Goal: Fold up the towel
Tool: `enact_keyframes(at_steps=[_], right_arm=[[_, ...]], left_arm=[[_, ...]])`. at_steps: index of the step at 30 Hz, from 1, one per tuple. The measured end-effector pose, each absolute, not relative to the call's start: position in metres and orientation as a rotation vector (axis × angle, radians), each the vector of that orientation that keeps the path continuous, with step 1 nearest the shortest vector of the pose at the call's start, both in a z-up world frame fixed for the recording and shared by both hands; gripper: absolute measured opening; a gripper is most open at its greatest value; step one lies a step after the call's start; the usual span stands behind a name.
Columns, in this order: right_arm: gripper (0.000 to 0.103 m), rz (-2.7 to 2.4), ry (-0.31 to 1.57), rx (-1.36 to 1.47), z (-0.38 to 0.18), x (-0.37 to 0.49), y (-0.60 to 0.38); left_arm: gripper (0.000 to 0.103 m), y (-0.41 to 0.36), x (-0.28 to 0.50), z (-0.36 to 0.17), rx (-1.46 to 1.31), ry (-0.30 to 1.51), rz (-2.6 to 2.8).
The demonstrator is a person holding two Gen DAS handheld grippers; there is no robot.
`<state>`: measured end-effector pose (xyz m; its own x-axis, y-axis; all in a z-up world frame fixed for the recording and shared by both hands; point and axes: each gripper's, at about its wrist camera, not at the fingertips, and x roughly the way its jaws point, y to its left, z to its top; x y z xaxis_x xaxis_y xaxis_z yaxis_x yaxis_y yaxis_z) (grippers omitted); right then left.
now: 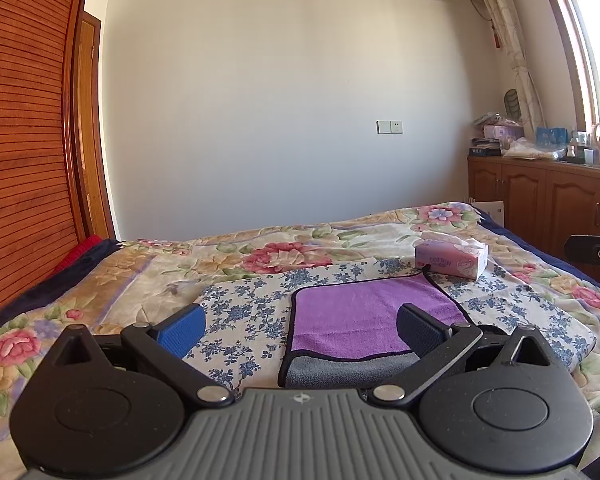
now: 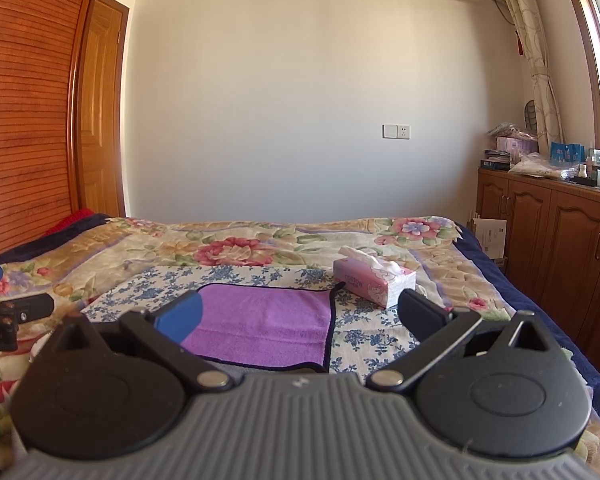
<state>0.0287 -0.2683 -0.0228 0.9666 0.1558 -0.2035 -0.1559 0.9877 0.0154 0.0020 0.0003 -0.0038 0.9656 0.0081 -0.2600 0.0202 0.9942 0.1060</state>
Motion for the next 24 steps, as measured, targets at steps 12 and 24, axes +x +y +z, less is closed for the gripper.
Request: enact_keyframes(at_steps=[12, 24], right_arm=[[0.103, 0.158, 0.205, -0.001, -0.0227, 0.0293, -0.2694], [0.103, 0.158, 0.205, -0.003, -0.0247, 0.0313, -0.2684]], left_arm=[[0.103, 0.0016, 0.0031, -0.0032, 0.107, 0.265, -0.006], [0.103, 0.0034, 0.0016, -0.0047, 0.105, 0.265, -0.005]])
